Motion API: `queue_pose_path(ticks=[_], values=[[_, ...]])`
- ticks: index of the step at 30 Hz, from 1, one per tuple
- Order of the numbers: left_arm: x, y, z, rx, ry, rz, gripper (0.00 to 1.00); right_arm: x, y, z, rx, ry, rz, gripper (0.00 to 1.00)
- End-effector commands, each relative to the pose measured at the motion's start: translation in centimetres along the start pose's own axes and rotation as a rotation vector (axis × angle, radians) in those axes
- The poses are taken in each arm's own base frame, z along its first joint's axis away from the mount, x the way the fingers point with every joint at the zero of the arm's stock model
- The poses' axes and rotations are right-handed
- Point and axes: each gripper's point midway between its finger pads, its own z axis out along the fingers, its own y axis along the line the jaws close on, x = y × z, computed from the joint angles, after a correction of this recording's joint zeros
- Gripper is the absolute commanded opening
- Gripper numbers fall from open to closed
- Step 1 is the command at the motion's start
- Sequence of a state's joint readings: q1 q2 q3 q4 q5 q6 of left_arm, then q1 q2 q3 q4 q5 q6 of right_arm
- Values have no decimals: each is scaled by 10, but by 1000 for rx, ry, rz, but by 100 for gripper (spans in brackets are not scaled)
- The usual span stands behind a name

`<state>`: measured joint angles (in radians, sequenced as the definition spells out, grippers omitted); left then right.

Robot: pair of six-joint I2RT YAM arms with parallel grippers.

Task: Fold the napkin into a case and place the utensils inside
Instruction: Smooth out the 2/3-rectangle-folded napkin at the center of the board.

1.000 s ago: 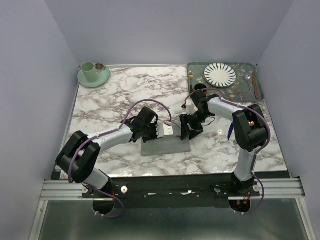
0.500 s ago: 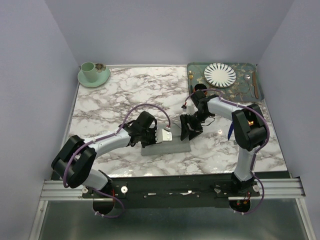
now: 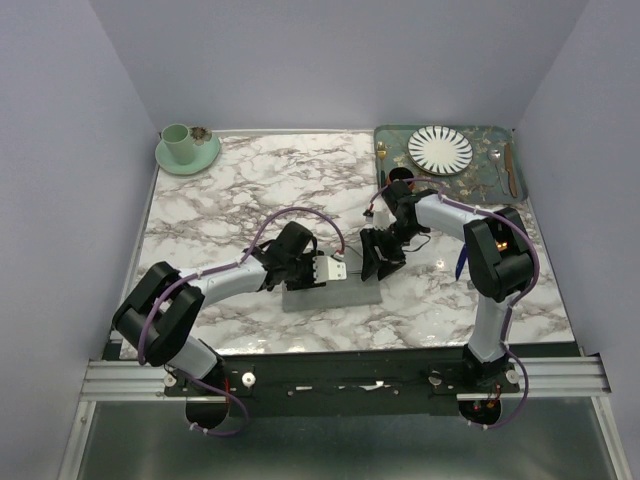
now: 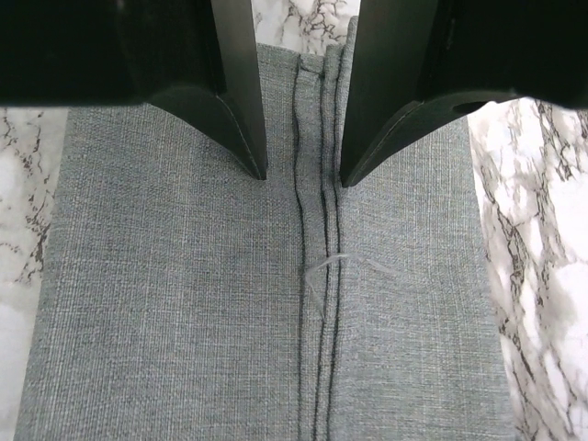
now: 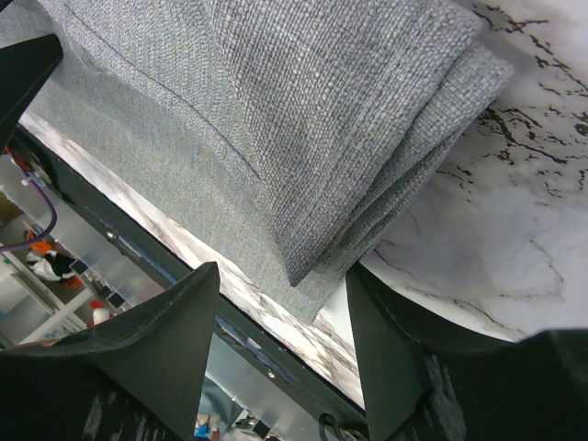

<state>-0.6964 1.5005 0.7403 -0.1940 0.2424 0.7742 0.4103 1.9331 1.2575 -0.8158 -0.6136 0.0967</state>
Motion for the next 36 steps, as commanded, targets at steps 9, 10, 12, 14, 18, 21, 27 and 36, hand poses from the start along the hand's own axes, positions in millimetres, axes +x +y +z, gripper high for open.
queue_pose_path(ticks=[9, 10, 12, 14, 18, 21, 27, 36], values=[[-4, 16, 6, -34, 15, 74, 49, 5, -8, 5, 6, 21, 20, 64], [-3, 17, 6, -37, 20, 78, 49, 6, -9, 6, 7, 22, 20, 64], [-4, 20, 3, -42, 16, 81, 48, 6, -11, 6, 19, 21, 22, 63], [-4, 22, 2, -41, 16, 91, 48, 5, -13, 6, 26, 20, 22, 63], [-1, 26, 3, -43, 24, 99, 48, 5, -14, 6, 36, 21, 22, 62], [0, 28, 4, -44, 28, 102, 48, 6, -14, 6, 37, 23, 25, 62], [5, 30, 8, -28, 36, 118, 47, 5, -14, 6, 31, 23, 25, 62], [-1, 22, 6, 26, 4, 128, 24, 5, -14, 8, 28, 28, 28, 62]])
